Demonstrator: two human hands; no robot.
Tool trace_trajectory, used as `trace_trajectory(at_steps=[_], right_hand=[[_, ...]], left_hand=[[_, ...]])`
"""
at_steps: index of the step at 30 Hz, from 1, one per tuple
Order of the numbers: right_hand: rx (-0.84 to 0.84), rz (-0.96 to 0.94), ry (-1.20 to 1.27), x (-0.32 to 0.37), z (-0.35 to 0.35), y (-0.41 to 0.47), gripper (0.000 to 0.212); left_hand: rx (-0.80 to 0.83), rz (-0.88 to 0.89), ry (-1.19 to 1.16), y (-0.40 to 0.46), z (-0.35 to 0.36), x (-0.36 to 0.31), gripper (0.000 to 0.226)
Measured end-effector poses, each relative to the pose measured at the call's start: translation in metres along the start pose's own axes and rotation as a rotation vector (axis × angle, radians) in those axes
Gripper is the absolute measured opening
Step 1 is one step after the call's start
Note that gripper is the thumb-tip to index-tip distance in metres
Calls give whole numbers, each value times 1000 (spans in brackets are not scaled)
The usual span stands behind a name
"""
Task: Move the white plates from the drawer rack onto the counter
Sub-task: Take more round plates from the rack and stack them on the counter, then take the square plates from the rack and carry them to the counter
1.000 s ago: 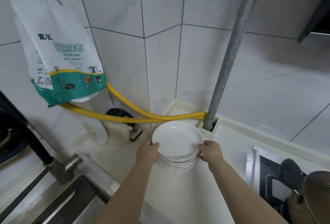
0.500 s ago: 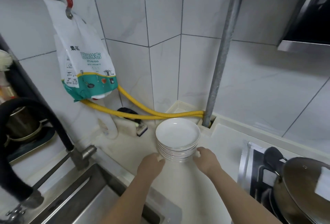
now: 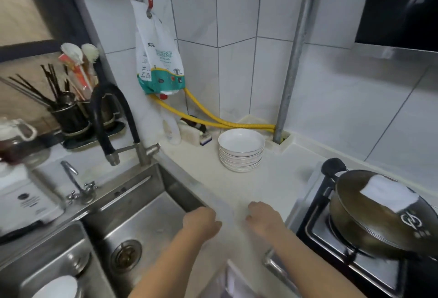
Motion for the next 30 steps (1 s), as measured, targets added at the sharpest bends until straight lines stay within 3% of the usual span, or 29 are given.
trace_trajectory(at_steps=[13,30], right_hand=[[154,-183,-39,-8,61,-116,30],[268,-156,-50,24,187,-259,45]], left_hand=[[24,-127,-3,-142,69,-11,44],[138,-193,-92,-309,189,54,41]])
Point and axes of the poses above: each hand's wrist, its own y-axis towards the middle knuckle, its own z-axis out of the palm, x = y × z, the point moved 3 cm from there along y, towards the middle knuckle, and after that the axes turned 14 degrees about y, right-handed, at the moved point
